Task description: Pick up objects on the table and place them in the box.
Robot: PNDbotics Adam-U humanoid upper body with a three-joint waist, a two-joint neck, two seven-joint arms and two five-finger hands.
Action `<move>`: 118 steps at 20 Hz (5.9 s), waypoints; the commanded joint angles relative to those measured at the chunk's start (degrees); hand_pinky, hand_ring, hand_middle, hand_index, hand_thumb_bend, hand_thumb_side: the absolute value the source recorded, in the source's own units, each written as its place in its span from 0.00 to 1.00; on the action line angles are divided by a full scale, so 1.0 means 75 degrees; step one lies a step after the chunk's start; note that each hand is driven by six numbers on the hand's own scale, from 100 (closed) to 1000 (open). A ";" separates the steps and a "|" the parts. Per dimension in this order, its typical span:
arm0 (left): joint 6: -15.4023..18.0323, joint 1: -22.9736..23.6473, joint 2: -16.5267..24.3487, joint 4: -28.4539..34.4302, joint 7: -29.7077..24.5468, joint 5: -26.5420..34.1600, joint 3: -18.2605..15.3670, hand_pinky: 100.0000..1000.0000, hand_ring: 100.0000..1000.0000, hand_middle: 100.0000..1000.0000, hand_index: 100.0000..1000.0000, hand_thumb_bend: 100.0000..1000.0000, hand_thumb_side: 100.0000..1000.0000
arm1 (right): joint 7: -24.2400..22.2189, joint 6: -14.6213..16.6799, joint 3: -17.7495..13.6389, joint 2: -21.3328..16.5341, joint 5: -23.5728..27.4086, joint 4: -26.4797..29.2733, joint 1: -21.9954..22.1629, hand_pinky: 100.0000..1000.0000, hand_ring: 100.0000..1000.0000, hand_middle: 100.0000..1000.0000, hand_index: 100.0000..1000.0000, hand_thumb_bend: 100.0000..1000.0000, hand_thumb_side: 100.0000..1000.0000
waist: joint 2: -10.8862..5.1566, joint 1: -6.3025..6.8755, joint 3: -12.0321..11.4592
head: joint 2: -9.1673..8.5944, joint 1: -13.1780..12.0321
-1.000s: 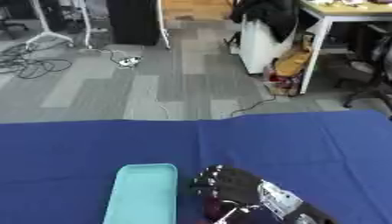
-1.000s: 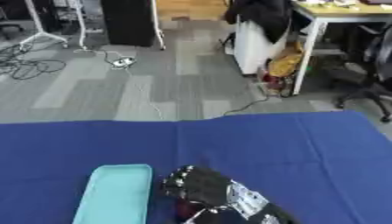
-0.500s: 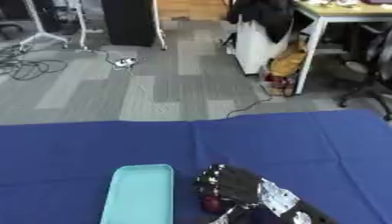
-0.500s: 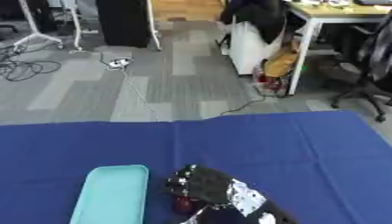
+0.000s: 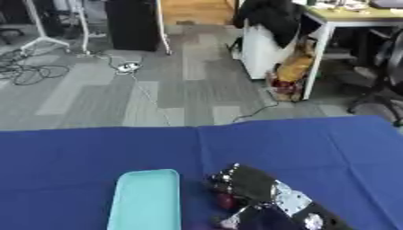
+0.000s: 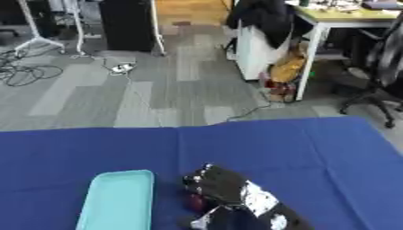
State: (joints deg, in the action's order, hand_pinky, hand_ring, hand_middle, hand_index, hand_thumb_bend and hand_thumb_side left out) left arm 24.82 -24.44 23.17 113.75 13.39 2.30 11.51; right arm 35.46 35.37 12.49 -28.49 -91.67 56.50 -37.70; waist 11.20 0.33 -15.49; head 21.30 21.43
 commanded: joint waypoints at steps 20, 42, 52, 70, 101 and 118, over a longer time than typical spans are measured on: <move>0.0009 -0.0043 0.0172 0.0112 -0.0048 0.0001 -0.0054 0.39 0.44 0.57 0.71 0.36 0.79 | -0.7206 0.2213 -0.0127 -0.0185 1.0398 0.0210 0.0880 0.00 0.00 0.00 0.40 0.01 0.67 | -0.0073 0.0021 0.0053 | -0.0152 -0.0277; -0.0026 0.0084 0.0277 0.0112 -0.0057 -0.0031 -0.0043 0.39 0.44 0.57 0.71 0.36 0.79 | -0.8380 0.2192 -0.0722 -0.1600 1.3375 0.3211 0.0651 0.00 0.00 0.00 0.32 0.00 0.72 | -0.0247 -0.0077 0.0111 | 0.0153 -0.0807; -0.0033 0.0045 0.0280 0.0112 -0.0105 0.0003 -0.0002 0.40 0.44 0.57 0.71 0.36 0.79 | -0.7829 0.2213 -0.0291 -0.1819 1.3010 0.3830 0.0227 0.00 0.00 0.00 0.30 0.00 0.75 | -0.0296 -0.0134 0.0033 | 0.0088 -0.0747; 0.0021 -0.0243 0.0096 0.0112 -0.0107 0.0075 -0.0021 0.40 0.44 0.57 0.71 0.35 0.79 | -0.8395 0.2213 0.0170 -0.0971 1.2753 0.3131 -0.0734 0.00 0.00 0.00 0.30 0.00 0.75 | -0.0120 -0.0123 -0.0190 | -0.0119 -0.0248; 0.0125 -0.0728 -0.0261 0.0112 -0.0053 0.0178 -0.0102 0.41 0.45 0.58 0.70 0.34 0.80 | -0.9096 0.2213 0.0542 -0.0173 1.2795 0.2781 -0.1306 0.00 0.00 0.00 0.32 0.00 0.75 | 0.0132 -0.0127 -0.0579 | -0.0371 -0.0402; 0.0098 -0.1025 -0.0464 0.0112 -0.0056 0.0248 -0.0107 0.42 0.46 0.58 0.70 0.34 0.80 | -0.8981 0.2213 0.0673 0.0169 1.2460 0.2543 -0.1413 0.00 0.00 0.00 0.32 0.00 0.77 | 0.0216 -0.0162 -0.0819 | -0.0279 -0.0150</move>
State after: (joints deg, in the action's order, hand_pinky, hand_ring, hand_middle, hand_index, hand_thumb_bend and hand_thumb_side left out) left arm 25.54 -31.23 19.47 113.75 12.99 3.67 11.15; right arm -22.11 41.80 17.68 -26.97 2.09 75.09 -47.05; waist 13.71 -1.04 -21.62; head 19.39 19.65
